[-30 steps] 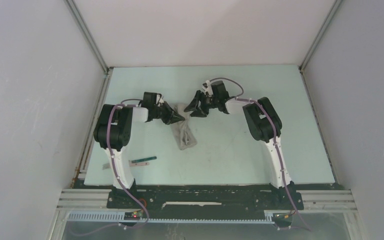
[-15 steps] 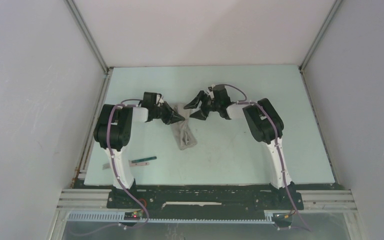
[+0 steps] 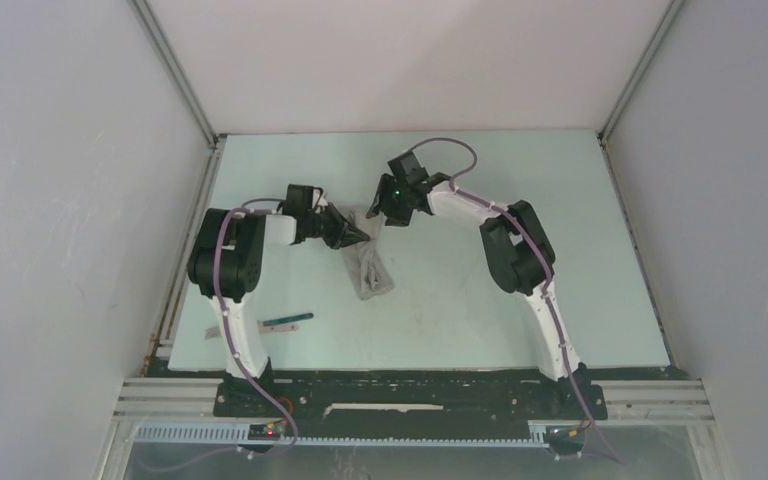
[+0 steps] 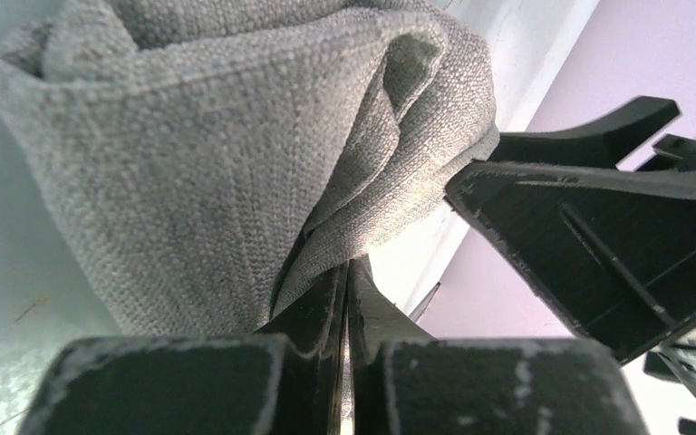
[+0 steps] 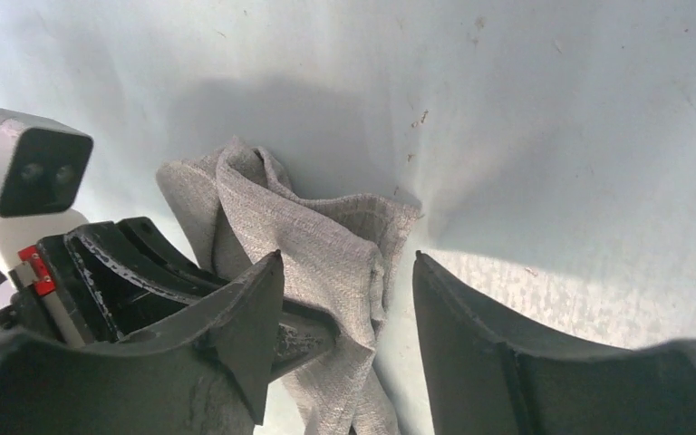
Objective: Fold the napkin into a case and place the utensils inside
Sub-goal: Fold the 2/3-rectangle-folded napkin at the center of the board.
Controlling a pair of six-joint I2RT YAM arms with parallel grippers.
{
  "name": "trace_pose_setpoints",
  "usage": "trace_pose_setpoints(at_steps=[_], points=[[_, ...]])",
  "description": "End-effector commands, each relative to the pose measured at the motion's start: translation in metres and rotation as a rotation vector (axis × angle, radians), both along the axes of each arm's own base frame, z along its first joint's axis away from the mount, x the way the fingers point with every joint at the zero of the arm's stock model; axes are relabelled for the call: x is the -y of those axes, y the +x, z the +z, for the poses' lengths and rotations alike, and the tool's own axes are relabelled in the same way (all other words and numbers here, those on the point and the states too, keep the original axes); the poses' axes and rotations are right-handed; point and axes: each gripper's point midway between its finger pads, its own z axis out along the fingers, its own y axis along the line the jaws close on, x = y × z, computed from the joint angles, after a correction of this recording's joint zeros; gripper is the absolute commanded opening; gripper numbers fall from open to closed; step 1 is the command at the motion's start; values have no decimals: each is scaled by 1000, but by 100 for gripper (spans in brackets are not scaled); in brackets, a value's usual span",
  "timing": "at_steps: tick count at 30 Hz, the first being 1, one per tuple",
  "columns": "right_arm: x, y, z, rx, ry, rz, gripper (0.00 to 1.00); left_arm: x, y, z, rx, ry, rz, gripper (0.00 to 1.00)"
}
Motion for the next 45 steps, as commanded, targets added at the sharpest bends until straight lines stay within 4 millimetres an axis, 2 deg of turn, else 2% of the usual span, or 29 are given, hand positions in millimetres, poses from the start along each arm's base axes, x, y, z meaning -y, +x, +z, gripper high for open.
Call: trace_pose_setpoints(at_steps=[1, 4, 9, 14, 18, 25, 30, 34, 39, 42, 45], points=[[18, -11, -18, -1, -236, 38, 60, -14, -4, -13, -38, 50, 42, 4], [20, -9, -19, 28, -316, 33, 59, -14, -6, -14, -42, 50, 42, 4], [15, -7, -34, -8, -322, 47, 66, -14, -5, -13, -39, 48, 41, 4], [10, -5, -44, -7, -304, 58, 65, -13, -6, -13, -40, 49, 39, 4], [9, -7, -44, -14, -319, 55, 59, -13, -5, -13, -42, 46, 40, 4], [-2, -4, -41, 2, -289, 72, 40, -12, -5, -10, -35, 43, 39, 4], [-19, 4, -20, 79, -211, 128, 21, -12, -3, -3, -18, 43, 34, 8], [-28, 12, 15, 186, -147, 165, 9, -15, 1, 17, 31, 67, 22, 20], [-38, 6, 45, 222, -60, 201, 0, -25, 1, 45, 73, 86, 26, 35], [-40, 0, 58, 232, -28, 203, 0, -34, -4, 60, 98, 78, 43, 42], [-42, -5, 70, 247, -4, 206, 0, -47, -14, 67, 114, 91, 58, 46]])
